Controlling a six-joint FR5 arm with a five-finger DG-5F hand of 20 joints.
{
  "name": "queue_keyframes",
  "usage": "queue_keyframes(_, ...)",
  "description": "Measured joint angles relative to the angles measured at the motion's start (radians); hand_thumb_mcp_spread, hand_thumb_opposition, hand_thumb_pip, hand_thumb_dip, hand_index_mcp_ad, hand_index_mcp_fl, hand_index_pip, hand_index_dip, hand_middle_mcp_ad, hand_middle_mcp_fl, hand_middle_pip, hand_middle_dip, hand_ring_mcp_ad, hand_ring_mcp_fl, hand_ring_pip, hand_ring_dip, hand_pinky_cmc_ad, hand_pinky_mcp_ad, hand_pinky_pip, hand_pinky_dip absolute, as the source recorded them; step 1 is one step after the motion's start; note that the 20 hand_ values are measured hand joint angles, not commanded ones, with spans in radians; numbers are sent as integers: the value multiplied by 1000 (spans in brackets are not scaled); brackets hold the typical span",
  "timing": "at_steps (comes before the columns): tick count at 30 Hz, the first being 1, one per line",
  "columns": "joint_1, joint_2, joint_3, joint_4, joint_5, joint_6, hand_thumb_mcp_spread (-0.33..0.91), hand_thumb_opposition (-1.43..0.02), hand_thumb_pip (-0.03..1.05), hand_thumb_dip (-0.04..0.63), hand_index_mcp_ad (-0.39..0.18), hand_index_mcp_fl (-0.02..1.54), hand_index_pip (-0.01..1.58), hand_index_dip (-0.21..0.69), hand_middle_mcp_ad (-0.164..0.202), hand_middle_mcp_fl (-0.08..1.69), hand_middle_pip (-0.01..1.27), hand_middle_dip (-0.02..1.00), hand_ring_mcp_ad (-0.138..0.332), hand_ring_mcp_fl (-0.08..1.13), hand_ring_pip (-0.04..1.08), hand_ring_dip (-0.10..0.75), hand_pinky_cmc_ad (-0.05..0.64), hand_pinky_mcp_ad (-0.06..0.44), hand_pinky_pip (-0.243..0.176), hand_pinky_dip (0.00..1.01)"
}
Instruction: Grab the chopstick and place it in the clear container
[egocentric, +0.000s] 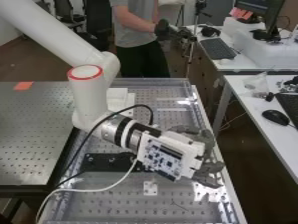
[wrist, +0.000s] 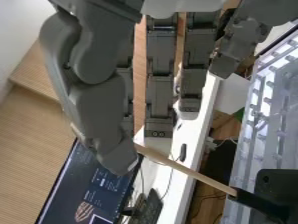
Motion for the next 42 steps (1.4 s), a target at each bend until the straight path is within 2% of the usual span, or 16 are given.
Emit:
queue_keyframes(6, 3, 5, 19, -1, -6, -37, 632, -1063, 497, 281, -185, 1079, 780, 51, 54, 1164, 511, 522, 94, 637, 106, 424, 466, 216, 12, 180)
queue_keyframes(15, 10, 7, 73, -12, -28, -101, 632, -1093, 496, 281, -185, 1129, 730, 61, 54, 1213, 506, 520, 96, 646, 103, 429, 475, 230, 12, 180)
queue_keyframes(19, 12, 9, 83, -14, -31, -115, 630, -1100, 499, 281, -188, 1178, 696, 63, 52, 1250, 506, 476, 84, 646, 103, 431, 473, 234, 26, 180)
queue_keyframes(35, 23, 71, 74, 25, -35, -209, 632, -1121, 499, 281, -188, 1210, 667, 61, 54, 1271, 555, 328, 84, 665, 103, 429, 476, 234, 28, 180)
queue_keyframes(40, 28, 105, 64, 21, -45, -278, 630, -1122, 499, 281, -188, 1210, 667, 61, 54, 1269, 567, 302, 84, 679, 106, 431, 476, 234, 28, 180)
queue_keyframes(42, 30, 130, 55, 20, -51, -325, 630, -1122, 499, 281, -188, 1210, 667, 61, 54, 1269, 567, 302, 84, 681, 103, 431, 476, 234, 30, 180)
